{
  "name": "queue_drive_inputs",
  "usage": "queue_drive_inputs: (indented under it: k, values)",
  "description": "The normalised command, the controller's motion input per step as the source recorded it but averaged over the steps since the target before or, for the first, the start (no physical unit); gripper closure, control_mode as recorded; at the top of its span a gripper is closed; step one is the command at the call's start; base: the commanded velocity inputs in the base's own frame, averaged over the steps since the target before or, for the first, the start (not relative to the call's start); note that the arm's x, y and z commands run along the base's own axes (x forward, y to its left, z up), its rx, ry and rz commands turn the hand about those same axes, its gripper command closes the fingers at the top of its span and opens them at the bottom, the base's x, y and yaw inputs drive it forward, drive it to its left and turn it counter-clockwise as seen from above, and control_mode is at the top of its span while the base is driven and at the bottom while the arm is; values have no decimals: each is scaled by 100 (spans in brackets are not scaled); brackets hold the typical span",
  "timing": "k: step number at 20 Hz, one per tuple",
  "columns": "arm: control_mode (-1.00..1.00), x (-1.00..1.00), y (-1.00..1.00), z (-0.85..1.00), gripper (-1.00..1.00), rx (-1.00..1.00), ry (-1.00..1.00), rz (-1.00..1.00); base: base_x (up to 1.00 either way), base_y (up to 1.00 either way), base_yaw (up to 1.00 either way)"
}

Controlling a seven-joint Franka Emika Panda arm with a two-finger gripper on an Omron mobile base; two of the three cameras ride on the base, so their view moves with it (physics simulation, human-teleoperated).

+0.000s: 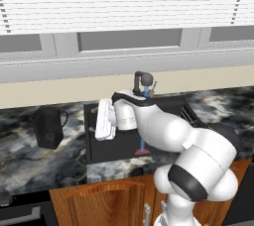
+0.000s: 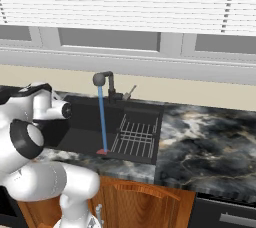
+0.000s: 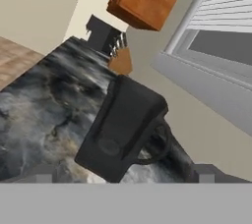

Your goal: Turn on the sink faucet and place the jug under the water for a few seconds to fill it up.

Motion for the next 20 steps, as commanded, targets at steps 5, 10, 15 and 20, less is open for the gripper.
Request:
queue_drive_inputs:
  k: [5,10,15,20]
  values:
    - [-100,3,33,-4,-100,0,3,0,0,0,0]
    - [-100,30,43,0,-100,0,3,0,0,0,0]
    - [-100,15,11,-15,-100,0,0,5,0,0,0]
    - [-100,3,0,-18,-100,0,0,6,0,0,0]
